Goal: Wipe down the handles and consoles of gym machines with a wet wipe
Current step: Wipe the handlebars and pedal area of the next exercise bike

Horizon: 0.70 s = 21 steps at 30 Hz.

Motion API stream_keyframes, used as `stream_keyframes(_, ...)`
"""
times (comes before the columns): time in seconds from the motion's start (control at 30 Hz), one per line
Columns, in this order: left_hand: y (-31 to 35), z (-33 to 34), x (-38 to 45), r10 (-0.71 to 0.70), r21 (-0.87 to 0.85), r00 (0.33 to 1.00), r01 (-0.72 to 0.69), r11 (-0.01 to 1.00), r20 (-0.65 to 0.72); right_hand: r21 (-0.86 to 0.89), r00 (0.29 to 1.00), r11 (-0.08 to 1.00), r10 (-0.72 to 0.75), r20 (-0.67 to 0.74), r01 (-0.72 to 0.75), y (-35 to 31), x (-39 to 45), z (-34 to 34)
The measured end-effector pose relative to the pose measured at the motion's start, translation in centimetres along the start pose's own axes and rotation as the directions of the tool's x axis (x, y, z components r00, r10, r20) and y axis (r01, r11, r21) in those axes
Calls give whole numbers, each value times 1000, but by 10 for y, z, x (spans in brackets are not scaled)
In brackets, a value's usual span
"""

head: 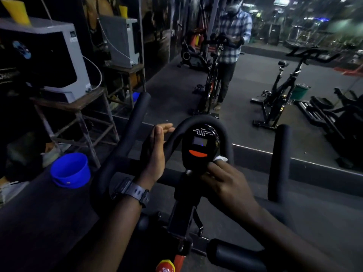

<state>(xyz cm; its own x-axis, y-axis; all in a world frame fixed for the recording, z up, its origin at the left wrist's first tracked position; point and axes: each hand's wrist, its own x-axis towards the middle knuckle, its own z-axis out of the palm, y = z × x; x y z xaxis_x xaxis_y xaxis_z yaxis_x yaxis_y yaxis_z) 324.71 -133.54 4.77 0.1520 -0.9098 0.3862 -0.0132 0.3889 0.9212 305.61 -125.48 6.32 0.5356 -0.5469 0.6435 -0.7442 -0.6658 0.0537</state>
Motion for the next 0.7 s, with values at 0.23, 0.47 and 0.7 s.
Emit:
stream_keyframes(0.23, -3, -1, -4, 67, 70, 997, -69, 995, 29, 153, 974, 965, 220, -45, -211, 15, -10, -10)
stream_keyframes(0.47, 7, 7, -12, 269, 362, 929, -349, 864, 254, 532, 704, 592, 710, 11, -606, 47, 61, -10)
stream_keyframes(0.7, 19, 11, -19, 356, 432, 880, -466, 772, 313, 391, 758, 662, 626, 180, -639, 28, 15, -12)
